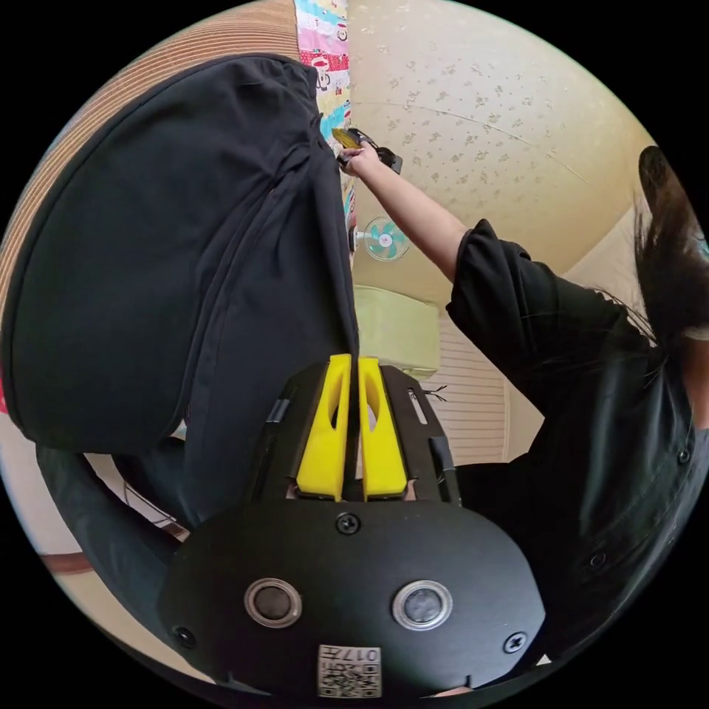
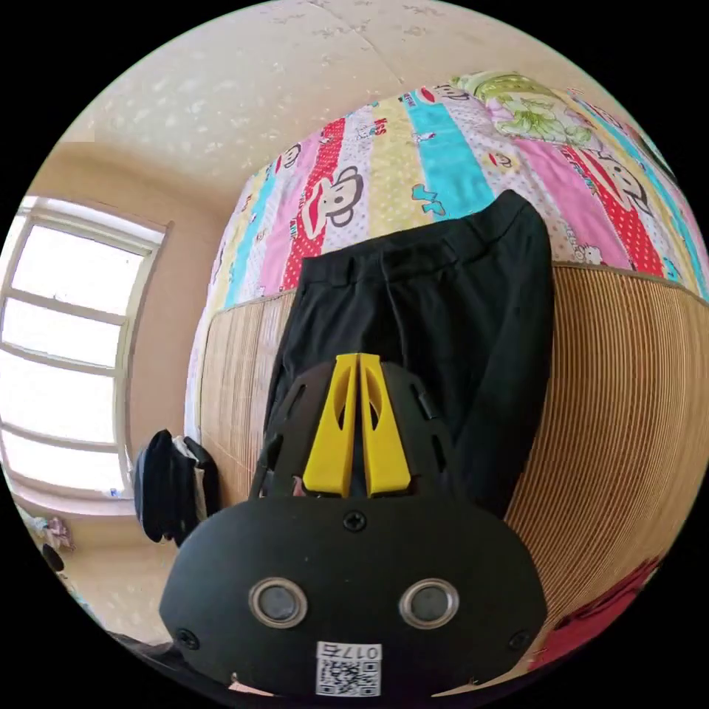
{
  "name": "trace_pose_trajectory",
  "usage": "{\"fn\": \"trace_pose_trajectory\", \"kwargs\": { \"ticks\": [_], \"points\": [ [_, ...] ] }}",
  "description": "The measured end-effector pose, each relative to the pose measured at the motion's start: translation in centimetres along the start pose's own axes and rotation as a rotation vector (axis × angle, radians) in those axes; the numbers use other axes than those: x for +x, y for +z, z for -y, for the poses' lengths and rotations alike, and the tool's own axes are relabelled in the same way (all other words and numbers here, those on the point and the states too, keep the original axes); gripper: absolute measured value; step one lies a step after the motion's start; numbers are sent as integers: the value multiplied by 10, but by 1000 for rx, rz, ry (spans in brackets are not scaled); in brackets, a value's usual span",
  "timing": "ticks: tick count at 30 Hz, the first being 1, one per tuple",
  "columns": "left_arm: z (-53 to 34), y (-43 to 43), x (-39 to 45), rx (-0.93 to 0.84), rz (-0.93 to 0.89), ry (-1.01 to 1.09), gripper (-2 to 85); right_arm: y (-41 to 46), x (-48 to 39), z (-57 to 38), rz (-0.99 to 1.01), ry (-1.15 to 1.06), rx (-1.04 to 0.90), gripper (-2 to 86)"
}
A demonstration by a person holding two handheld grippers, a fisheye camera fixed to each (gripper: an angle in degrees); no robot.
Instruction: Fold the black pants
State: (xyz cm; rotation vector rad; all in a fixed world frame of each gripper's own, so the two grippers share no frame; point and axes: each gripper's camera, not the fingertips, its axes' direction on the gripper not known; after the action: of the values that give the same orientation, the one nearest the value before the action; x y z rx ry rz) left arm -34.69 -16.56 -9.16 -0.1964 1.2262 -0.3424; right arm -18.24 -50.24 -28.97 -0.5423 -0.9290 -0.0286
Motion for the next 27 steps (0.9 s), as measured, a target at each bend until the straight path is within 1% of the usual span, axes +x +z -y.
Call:
{"fn": "trace_pose_trajectory", "kwargs": {
  "ticks": [1,2,3,4,7,10,11,13,15,17,18,21,23,24,26,27],
  "points": [
    [-1,-10,0,3,27,-5,-4,2,-16,-1,-197,-27,16,26],
    [-1,-14,-1,5,38,-4,-4,2,-23,-4,-345,-36,32,35],
    [0,-20,-1,7,49,-3,-4,1,-23,-6,-396,-24,44,58],
    [2,-23,-3,7,39,-8,-4,-4,-19,-11,-445,18,76,103],
    [6,-19,-6,-12,-13,-20,-4,-17,5,-22,-453,77,124,128],
    [8,-12,-2,-31,-23,-16,-4,8,47,-22,-410,154,-55,130],
    [8,-11,-1,-32,-26,-17,-4,16,58,-25,-394,169,-81,126],
    [8,-12,0,-25,-53,-24,-4,23,66,-27,-438,199,-95,80],
    [7,-15,-1,-14,-87,-27,-3,21,57,-26,-474,145,-54,50],
    [7,-18,-3,-8,-134,-23,-3,21,38,-12,-509,73,-72,39],
    [7,-20,-4,6,-158,-33,-3,20,33,-8,-501,54,-71,37],
    [4,-32,-3,56,-197,-41,-2,8,3,8,-375,-21,-2,33],
    [1,-44,-6,91,-199,-48,-1,21,-37,18,-304,-122,8,32],
    [-2,-52,-11,110,-178,-64,0,28,-47,20,-274,-158,2,32],
    [-9,-68,-25,148,-113,-101,2,64,-75,22,-92,-270,-70,35],
    [-16,-80,-36,171,-57,-150,5,74,-78,23,-45,-280,-104,36]
  ]
}}
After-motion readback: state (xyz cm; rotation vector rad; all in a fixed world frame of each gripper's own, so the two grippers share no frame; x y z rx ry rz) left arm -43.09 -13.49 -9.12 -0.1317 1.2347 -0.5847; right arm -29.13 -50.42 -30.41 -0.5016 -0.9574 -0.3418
